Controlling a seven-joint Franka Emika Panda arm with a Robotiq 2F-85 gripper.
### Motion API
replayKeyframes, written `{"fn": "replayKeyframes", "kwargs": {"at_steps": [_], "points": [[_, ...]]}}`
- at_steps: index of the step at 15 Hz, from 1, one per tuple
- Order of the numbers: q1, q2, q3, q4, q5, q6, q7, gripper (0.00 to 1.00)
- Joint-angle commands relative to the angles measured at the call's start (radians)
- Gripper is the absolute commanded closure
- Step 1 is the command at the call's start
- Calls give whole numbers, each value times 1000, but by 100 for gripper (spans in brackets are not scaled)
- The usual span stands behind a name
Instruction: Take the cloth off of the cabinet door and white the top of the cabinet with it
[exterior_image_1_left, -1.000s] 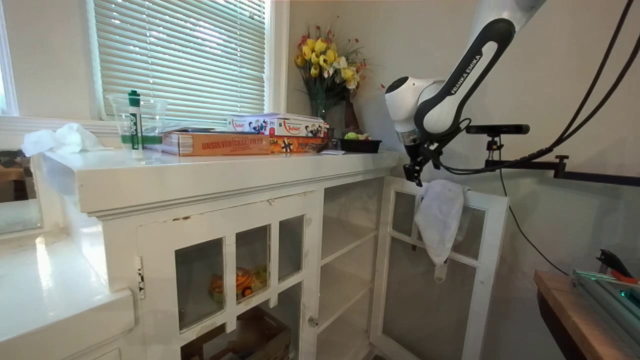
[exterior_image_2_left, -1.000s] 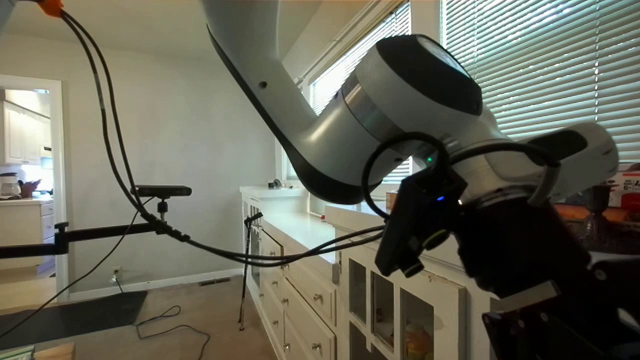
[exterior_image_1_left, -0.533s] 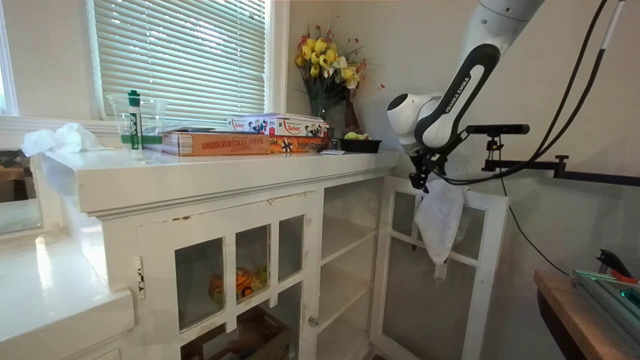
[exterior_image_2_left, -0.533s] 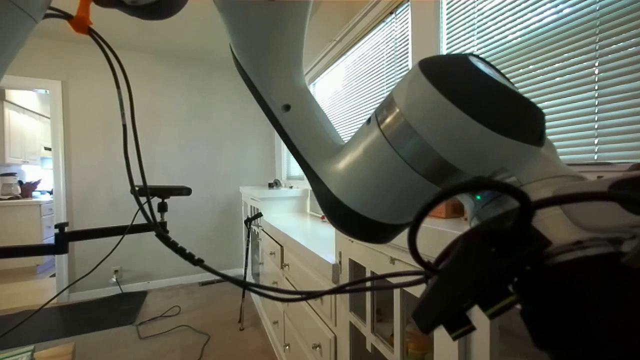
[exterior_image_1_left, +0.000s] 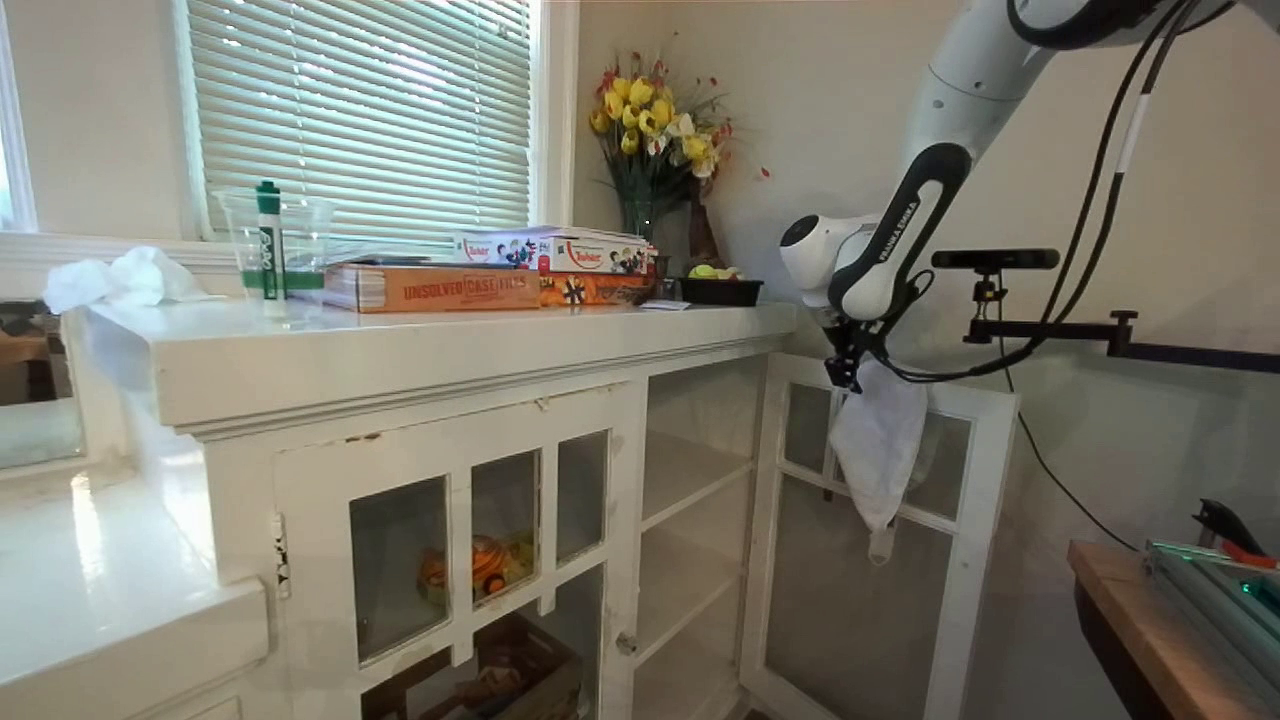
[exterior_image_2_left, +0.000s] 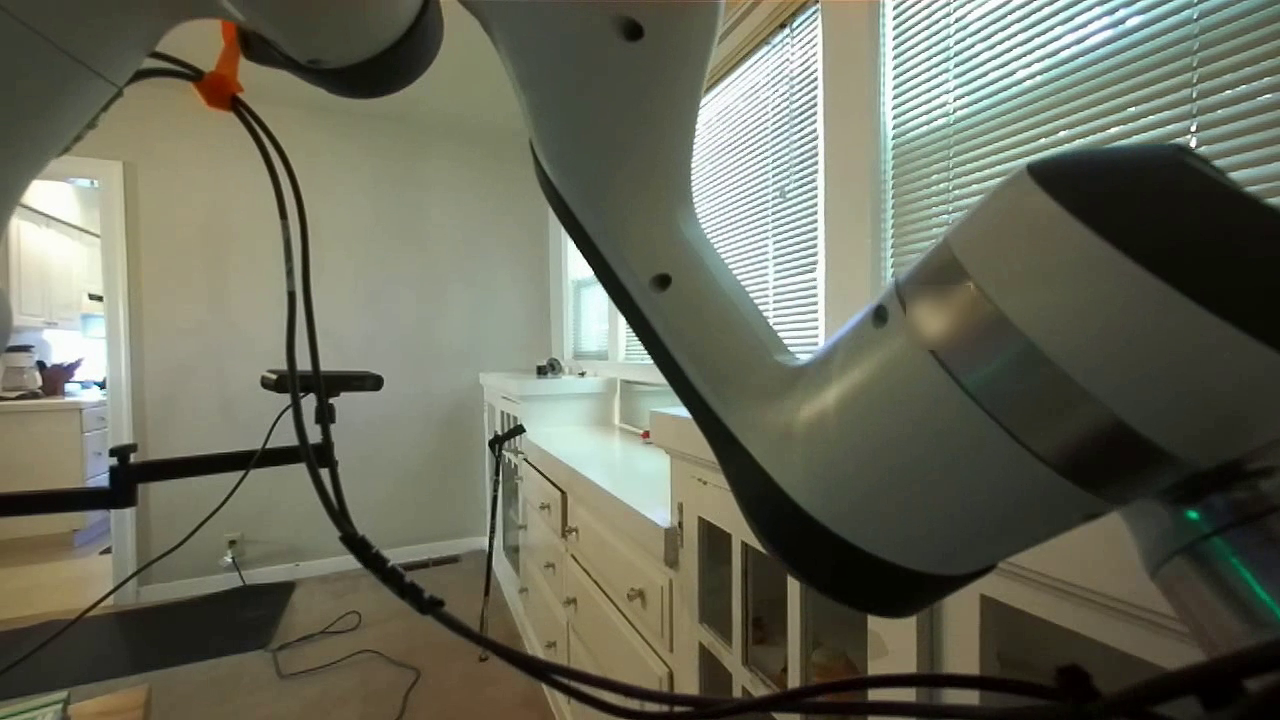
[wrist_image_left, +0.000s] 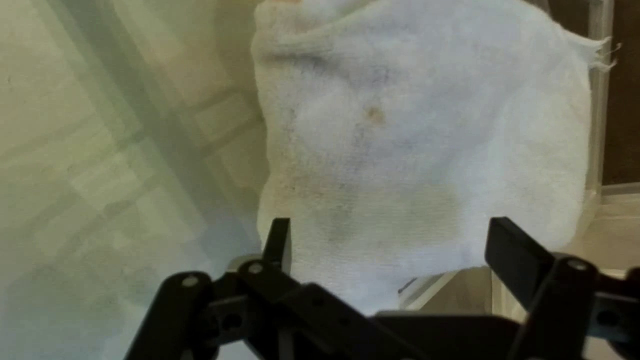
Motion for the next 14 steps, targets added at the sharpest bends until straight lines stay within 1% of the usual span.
{"fn": "replayKeyframes", "kwargs": {"at_steps": [1, 4, 7, 11, 14], "points": [[-14, 76, -14, 110, 35, 6, -74, 0], [-9, 99, -21, 131, 33, 3, -79, 0], [-1, 109, -28, 119, 35, -6, -59, 0], [24, 105, -58, 97, 28, -13, 5, 0], [54, 98, -85, 84, 20, -39, 65, 0]]}}
